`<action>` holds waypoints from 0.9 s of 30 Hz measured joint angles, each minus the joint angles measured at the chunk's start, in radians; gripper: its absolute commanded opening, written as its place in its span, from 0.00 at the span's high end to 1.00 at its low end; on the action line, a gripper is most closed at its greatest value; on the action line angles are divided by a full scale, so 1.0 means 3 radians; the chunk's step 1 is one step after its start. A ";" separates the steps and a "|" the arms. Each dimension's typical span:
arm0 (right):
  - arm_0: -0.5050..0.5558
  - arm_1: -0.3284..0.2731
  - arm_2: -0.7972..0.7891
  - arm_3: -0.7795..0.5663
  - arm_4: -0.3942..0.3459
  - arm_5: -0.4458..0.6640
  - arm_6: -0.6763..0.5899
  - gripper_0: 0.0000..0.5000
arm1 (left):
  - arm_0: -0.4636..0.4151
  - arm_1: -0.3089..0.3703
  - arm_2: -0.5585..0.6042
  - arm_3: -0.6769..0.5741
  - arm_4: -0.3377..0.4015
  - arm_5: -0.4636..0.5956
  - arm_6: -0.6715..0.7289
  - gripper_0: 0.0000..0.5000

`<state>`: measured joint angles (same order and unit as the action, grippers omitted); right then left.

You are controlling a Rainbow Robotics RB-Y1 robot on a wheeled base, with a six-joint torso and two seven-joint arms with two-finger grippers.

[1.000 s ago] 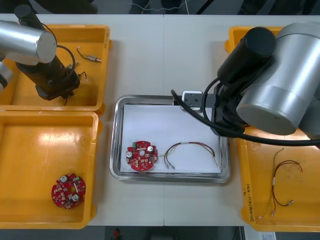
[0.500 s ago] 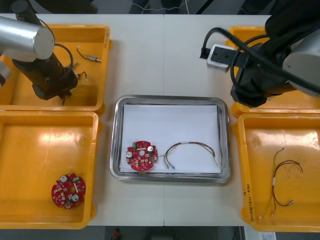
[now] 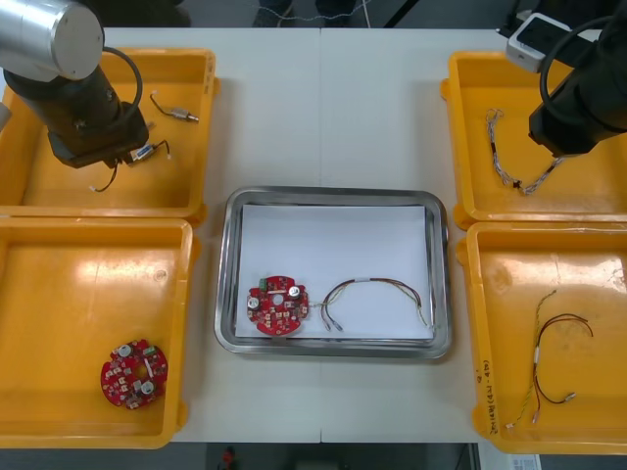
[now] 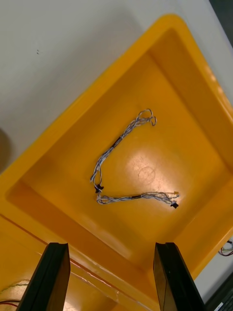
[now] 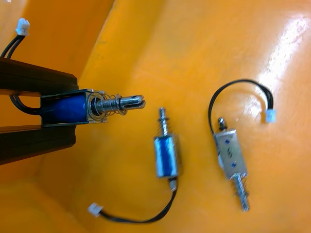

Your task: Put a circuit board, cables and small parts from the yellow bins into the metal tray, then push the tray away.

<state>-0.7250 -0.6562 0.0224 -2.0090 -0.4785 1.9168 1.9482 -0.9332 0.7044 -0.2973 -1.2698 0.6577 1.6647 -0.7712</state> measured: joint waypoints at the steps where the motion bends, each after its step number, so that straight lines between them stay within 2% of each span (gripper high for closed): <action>1: -0.0002 0.0000 -0.0019 0.0079 0.0014 0.0000 0.0000 0.00 | 0.0000 0.0000 0.0006 -0.0069 -0.0001 0.0055 0.0000 1.00; 9: -0.0201 0.0035 -0.0075 0.0766 0.0338 0.0000 -0.0058 0.00 | 0.0000 0.0000 0.0012 -0.0705 0.0026 0.0457 0.0000 1.00; 16: -0.0585 0.0101 -0.0364 0.1576 0.0427 0.0000 -0.0101 0.00 | 0.0000 -0.0037 0.0012 -0.1206 0.0136 0.0690 0.0000 1.00; 27: -0.0832 0.0127 -0.0842 0.2246 0.0803 0.0000 -0.0148 0.00 | 0.0000 -0.0416 -0.0099 -0.1625 0.0173 0.0749 0.0003 1.00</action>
<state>-0.9747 -0.6182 -0.2302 -1.3353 -0.2376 1.9168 1.9039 -0.9331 0.5795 -0.3271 -1.7575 0.7096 1.8892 -0.7705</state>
